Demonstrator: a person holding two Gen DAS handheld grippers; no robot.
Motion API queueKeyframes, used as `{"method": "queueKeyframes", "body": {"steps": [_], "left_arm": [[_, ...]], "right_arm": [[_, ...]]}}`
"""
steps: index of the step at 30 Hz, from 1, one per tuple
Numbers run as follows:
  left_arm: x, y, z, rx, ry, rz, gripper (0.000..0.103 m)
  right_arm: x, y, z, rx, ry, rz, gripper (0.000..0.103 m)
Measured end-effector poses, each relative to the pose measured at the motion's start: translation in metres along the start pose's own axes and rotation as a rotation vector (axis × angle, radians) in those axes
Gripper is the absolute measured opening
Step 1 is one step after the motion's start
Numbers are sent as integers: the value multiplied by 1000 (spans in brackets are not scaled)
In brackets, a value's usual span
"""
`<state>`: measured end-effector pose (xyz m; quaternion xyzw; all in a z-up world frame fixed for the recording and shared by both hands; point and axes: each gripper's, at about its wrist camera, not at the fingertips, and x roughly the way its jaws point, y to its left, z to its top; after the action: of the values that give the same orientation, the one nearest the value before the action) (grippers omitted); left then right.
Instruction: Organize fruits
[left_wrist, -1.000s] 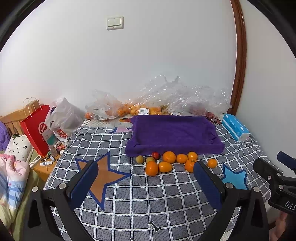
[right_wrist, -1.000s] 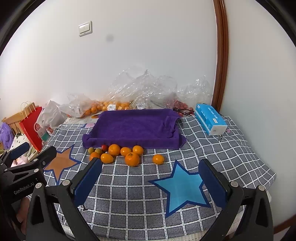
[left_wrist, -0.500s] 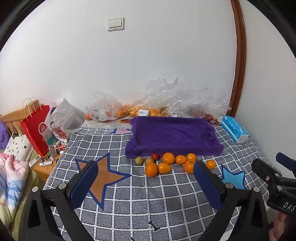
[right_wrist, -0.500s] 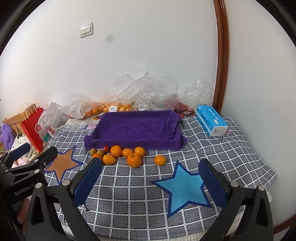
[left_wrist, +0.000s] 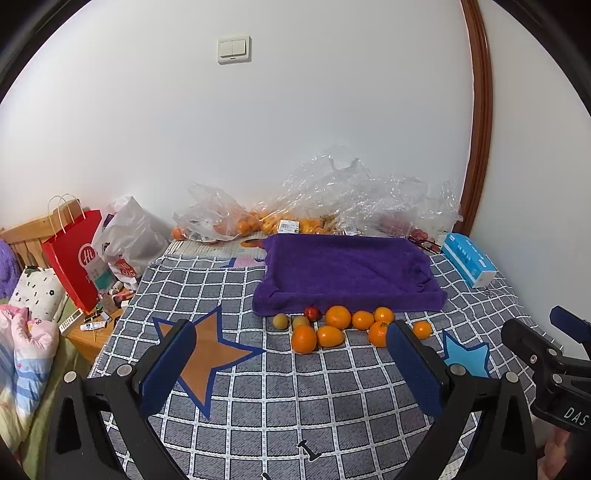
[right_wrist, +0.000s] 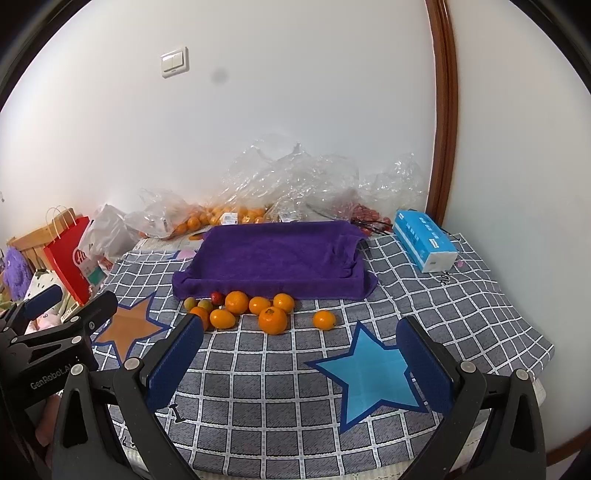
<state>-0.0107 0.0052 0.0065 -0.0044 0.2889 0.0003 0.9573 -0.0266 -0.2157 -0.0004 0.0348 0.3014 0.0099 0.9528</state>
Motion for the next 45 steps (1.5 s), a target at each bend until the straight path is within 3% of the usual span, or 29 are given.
{"method": "queueKeyframes", "body": {"steps": [35,45], "left_arm": [[-9,3,2,-6,-20,-4,103],[7,6,3,-13,3,-7,103]], "right_arm": [[2,2,4,-1,6,14,103],[17,4,11,-25,12,-10,103]]}}
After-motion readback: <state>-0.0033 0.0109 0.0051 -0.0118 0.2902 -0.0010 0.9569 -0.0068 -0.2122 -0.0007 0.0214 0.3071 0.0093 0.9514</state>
